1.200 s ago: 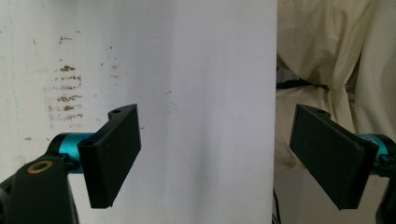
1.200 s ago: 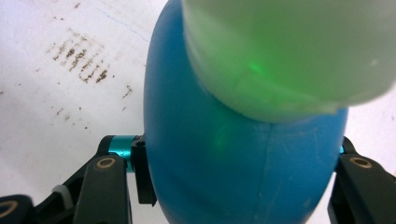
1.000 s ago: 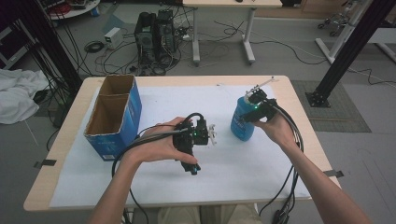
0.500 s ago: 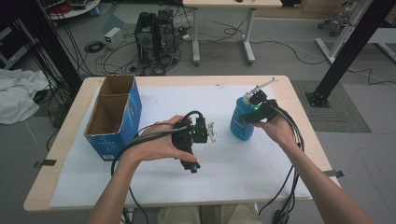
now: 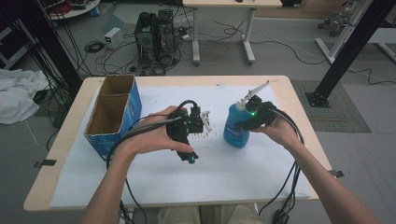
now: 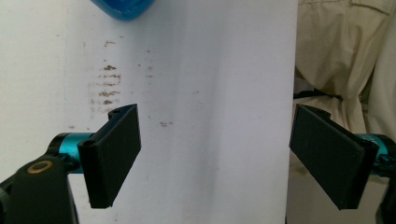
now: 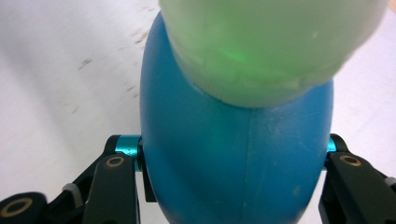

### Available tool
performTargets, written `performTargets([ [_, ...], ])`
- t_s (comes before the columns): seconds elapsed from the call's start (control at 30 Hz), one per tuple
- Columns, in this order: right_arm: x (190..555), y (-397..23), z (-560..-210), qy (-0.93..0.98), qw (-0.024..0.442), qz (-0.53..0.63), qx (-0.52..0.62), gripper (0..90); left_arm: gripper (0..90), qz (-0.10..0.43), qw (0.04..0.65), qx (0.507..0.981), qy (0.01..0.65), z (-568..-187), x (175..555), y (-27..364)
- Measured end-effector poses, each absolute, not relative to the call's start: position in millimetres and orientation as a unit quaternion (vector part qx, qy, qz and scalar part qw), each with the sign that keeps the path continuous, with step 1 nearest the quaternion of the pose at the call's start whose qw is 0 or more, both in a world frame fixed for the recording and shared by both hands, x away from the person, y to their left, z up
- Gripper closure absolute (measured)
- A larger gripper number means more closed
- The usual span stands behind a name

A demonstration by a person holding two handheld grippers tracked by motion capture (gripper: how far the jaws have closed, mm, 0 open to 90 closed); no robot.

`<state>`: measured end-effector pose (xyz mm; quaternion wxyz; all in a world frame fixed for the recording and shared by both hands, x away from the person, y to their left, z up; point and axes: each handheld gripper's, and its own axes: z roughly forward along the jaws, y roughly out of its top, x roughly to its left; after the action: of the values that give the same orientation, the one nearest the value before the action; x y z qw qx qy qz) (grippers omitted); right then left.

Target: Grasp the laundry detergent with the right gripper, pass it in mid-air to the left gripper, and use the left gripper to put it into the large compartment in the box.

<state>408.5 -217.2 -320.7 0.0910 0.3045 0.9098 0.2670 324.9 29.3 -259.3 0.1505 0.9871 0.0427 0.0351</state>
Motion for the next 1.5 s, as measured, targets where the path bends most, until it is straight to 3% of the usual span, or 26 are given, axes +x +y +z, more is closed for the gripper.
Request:
performTargets([
  [0.03, 408, -217, -320, 0.911, 0.090, 0.266, 0.304, 44.2, 16.7, 0.035, 0.151, 0.987, 0.043, -259, 325, 29],
  [0.07, 425, -228, -327, 0.871, 0.138, 0.257, 0.395, 44.2, 16.7, 0.017, 0.133, 0.991, 0.029, -279, 317, 19],
  [0.13, 420, -226, -325, 0.882, 0.108, 0.270, 0.372, 44.2, 16.7, 0.041, 0.151, 0.987, 0.041, -254, 327, 30],
  [0.17, 404, -213, -319, 0.918, 0.087, 0.264, 0.281, 44.2, 16.7, 0.041, 0.151, 0.987, 0.041, -254, 327, 30],
  [0.27, 394, -205, -310, 0.930, 0.077, 0.270, 0.235, 44.1, 16.7, 0.040, 0.151, 0.987, 0.040, -254, 328, 30],
  [0.3, 403, -213, -319, 0.919, 0.086, 0.265, 0.281, 44.1, 16.7, 0.047, 0.157, 0.986, 0.035, -237, 336, 29],
  [0.33, 391, -203, -307, 0.933, 0.074, 0.272, 0.224, 44.1, 16.7, 0.047, 0.163, 0.985, 0.034, -230, 339, 28],
  [0.4, 386, -199, -301, 0.939, 0.073, 0.275, 0.196, 44.1, 16.7, 0.046, 0.164, 0.985, 0.034, -230, 339, 27],
  [0.43, 386, -198, -300, 0.939, 0.072, 0.275, 0.193, 44.1, 16.7, 0.031, 0.148, 0.988, 0.039, -266, 322, 27],
  [0.47, 415, -222, -323, 0.894, 0.099, 0.273, 0.342, 44.1, 16.7, 0.043, 0.156, 0.986, 0.041, -248, 330, 30],
  [0.5, 399, -210, -316, 0.924, 0.083, 0.266, 0.261, 44.1, 16.7, 0.026, 0.146, 0.988, 0.037, -270, 320, 25],
  [0.53, 419, -225, -325, 0.884, 0.106, 0.271, 0.366, 44.1, 16.7, 0.040, 0.176, 0.983, 0.030, -222, 343, 27],
  [0.57, 379, -193, -292, 0.946, 0.063, 0.277, 0.156, 44.1, 16.7, 0.039, 0.176, 0.983, 0.027, -221, 345, 27],
  [0.63, 373, -186, -283, 0.952, 0.044, 0.283, 0.113, 44.1, 16.7, 0.039, 0.176, 0.983, 0.028, -221, 344, 27],
  [0.67, 379, -192, -290, 0.947, 0.062, 0.277, 0.150, 44.1, 16.7, 0.040, 0.190, 0.980, 0.029, -211, 351, 26],
  [0.9, 367, -175, -279, 0.955, 0.035, 0.283, 0.081, 44.1, 16.7, 0.039, 0.196, 0.979, 0.030, -208, 353, 27],
  [0.93, 371, -184, -281, 0.952, 0.041, 0.284, 0.104, 44.0, 16.7, 0.030, 0.227, 0.973, 0.025, -203, 358, 18],
  [1.0, 368, -178, -279, 0.954, 0.037, 0.285, 0.088, 44.1, 16.7, 0.039, 0.193, 0.980, 0.031, -210, 352, 26],
  [1.03, 372, -185, -282, 0.952, 0.043, 0.283, 0.108, 44.1, 16.7, 0.029, 0.225, 0.974, 0.023, -205, 360, 14],
  [1.07, 363, -169, -278, 0.956, 0.033, 0.285, 0.063, 44.1, 16.7, 0.040, 0.184, 0.982, 0.027, -213, 350, 26],
  [1.1, 374, -187, -284, 0.951, 0.046, 0.281, 0.120, 44.1, 16.7, 0.029, 0.225, 0.974, 0.019, -210, 361, 7],
  [1.13, 361, -167, -275, 0.955, 0.029, 0.289, 0.052, 44.1, 16.7, 0.030, 0.221, 0.974, 0.030, -202, 357, 22],
  [1.17, 367, -175, -279, 0.955, 0.036, 0.283, 0.078, 44.1, 16.7, 0.046, 0.160, 0.985, 0.035, -233, 338, 28],
  [1.2, 388, -201, -303, 0.937, 0.073, 0.273, 0.206, 44.1, 16.7, 0.030, 0.226, 0.974, 0.019, -211, 361, 5],
  [1.23, 360, -166, -274, 0.955, 0.028, 0.292, 0.050, 44.1, 16.7, 0.030, 0.225, 0.974, 0.023, -205, 360, 14],
  [1.5, 359, -164, -272, 0.953, 0.025, 0.297, 0.049, 44.0, 16.7, 0.024, 0.240, 0.970, 0.020, -218, 362, -1],
])
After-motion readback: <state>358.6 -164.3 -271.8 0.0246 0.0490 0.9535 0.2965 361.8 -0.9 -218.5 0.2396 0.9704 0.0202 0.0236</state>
